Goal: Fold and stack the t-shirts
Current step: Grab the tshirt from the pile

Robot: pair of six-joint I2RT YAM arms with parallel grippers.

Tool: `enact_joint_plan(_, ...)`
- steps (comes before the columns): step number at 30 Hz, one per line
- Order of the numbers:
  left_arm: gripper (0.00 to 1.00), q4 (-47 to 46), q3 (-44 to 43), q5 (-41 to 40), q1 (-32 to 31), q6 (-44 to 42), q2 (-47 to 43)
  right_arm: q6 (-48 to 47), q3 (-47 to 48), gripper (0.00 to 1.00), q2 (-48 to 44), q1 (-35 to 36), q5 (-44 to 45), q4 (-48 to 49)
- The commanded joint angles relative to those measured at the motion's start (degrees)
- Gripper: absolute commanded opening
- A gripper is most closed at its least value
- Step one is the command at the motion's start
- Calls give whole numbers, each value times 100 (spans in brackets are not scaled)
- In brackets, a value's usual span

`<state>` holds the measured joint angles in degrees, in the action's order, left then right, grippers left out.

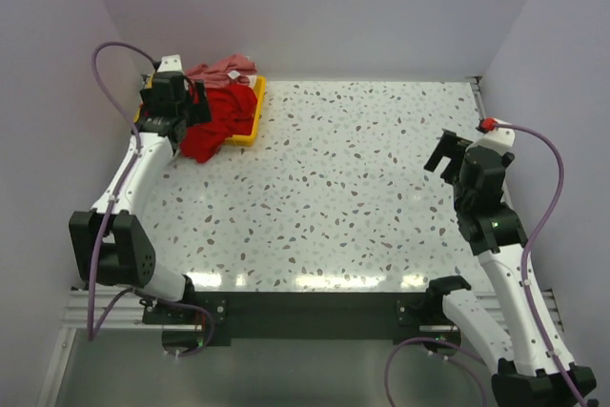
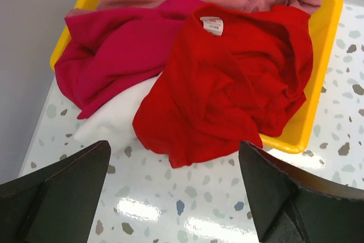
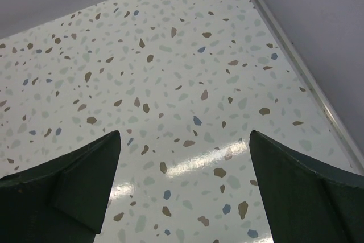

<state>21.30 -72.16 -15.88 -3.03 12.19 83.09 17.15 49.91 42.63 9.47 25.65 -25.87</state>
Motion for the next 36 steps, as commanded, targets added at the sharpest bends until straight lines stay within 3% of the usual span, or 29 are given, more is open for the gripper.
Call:
enact_joint_plan(1,100,-170,-500,-372,30,-102,435,34,133,98,-18,2,-165,55)
enact_joint_plan(10,96,-337,-747,-372,30,-102,1561,34,142,99,35,2,-271,64)
enact_joint_plan(12,89,-416,-712,-241,91,-94,1631,26,150,99,70,2,-271,64)
enact_joint_plan(18,53,-548,-641,41,188,-111,1772,17,133,99,131,2,-367,99)
enact_joint_plan(19,39,-513,-667,50,188,-120,1772,25,124,99,140,10,-394,91)
enact_joint_plan(21,23,-478,-703,76,188,-120,1737,26,124,99,149,2,-403,99)
enact_joint_plan(22,11,-469,-694,111,188,-111,1676,17,124,99,140,10,-412,91)
enact_joint_plan(24,2,-478,-677,138,188,-120,1492,25,116,99,149,2,-438,91)
enact_joint_plan(29,0,-513,-519,620,188,-120,921,8,150,99,149,2,-473,64)
enact_joint_plan(32,0,-644,-334,1506,162,-198,341,-18,203,98,149,2,-473,20)
enact_joint_plan(36,0,-759,-228,2281,-355,-611,-556,-62,343,99,158,10,-429,-76)
